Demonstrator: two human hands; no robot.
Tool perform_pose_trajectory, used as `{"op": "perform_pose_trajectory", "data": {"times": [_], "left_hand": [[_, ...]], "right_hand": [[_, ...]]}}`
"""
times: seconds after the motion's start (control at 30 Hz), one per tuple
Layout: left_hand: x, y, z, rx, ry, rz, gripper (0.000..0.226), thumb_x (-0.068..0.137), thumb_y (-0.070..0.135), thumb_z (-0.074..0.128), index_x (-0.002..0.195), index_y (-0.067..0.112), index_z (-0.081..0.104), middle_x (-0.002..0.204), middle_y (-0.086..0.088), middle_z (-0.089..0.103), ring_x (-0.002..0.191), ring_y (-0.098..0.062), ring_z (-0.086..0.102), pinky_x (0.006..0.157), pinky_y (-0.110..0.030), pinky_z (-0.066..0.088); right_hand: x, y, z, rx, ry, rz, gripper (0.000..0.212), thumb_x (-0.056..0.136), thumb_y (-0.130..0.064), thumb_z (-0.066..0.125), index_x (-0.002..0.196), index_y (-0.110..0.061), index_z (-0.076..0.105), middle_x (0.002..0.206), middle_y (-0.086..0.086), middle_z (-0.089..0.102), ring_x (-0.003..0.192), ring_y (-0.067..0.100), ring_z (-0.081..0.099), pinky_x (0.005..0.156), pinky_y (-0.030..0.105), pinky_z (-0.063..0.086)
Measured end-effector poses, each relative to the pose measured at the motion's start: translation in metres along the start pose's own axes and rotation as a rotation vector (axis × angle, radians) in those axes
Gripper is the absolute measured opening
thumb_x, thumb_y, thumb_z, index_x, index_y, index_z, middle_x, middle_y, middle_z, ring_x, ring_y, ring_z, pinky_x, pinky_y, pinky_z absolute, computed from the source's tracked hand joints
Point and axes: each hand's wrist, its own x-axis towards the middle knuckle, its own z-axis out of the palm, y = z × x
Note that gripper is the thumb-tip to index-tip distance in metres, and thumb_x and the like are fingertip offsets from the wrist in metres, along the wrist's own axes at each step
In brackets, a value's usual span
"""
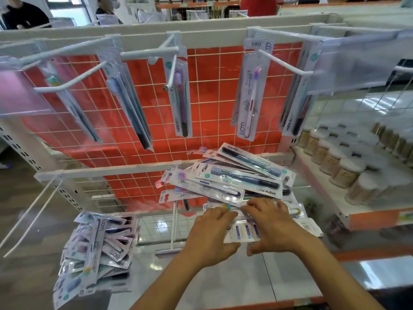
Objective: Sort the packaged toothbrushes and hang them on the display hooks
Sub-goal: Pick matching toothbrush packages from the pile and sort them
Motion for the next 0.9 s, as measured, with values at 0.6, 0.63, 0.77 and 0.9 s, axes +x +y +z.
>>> {"op": "perform_pose_trajectory", "data": {"times": [0.6,0.63,0.77,0.9], "left_hand": [[0.001,-0.003,-0.014,-0.181,0.002,-0.096,0.048,0.088,0.057,0.054,0.127,0.03,0.056,0.124,0.009,0.061,0.104,-0.006,0.053,0.085,-0.017,0.041],[0.001,-0.003,-0.014,-0.19,0.002,-0.098,0.048,0.088,0.057,0.054,0.128,0.03,0.056,0.124,0.009,0.062,0.103,-0.005,0.053,0.083,-0.016,0.039],[0.0,-0.004,-0.014,-0.222,0.01,-0.1,0.047,0.087,0.056,0.056,0.127,0.03,0.057,0.122,0.01,0.063,0.098,-0.001,0.05,0.082,-0.014,0.036],[-0.001,-0.007,-0.012,-0.249,0.009,-0.109,0.049,0.085,0.058,0.057,0.126,0.032,0.057,0.119,0.011,0.063,0.092,0.001,0.047,0.082,-0.015,0.039]], "right_hand": [[0.004,0.0,-0.006,0.034,0.049,-0.016,0.056,0.079,-0.057,0.061,0.127,-0.034,0.044,0.129,-0.01,0.042,0.119,0.013,0.035,0.096,0.034,0.031],[0.004,0.0,-0.006,0.036,0.054,-0.012,0.052,0.08,-0.055,0.061,0.125,-0.034,0.046,0.128,-0.01,0.043,0.118,0.014,0.036,0.096,0.034,0.032],[0.005,-0.003,-0.005,0.001,0.073,-0.004,0.045,0.085,-0.049,0.058,0.125,-0.033,0.046,0.126,-0.007,0.044,0.119,0.015,0.037,0.097,0.035,0.033],[0.005,-0.004,-0.003,-0.034,0.077,-0.008,0.043,0.085,-0.042,0.059,0.125,-0.032,0.046,0.126,-0.006,0.043,0.119,0.016,0.036,0.097,0.036,0.033]]}}
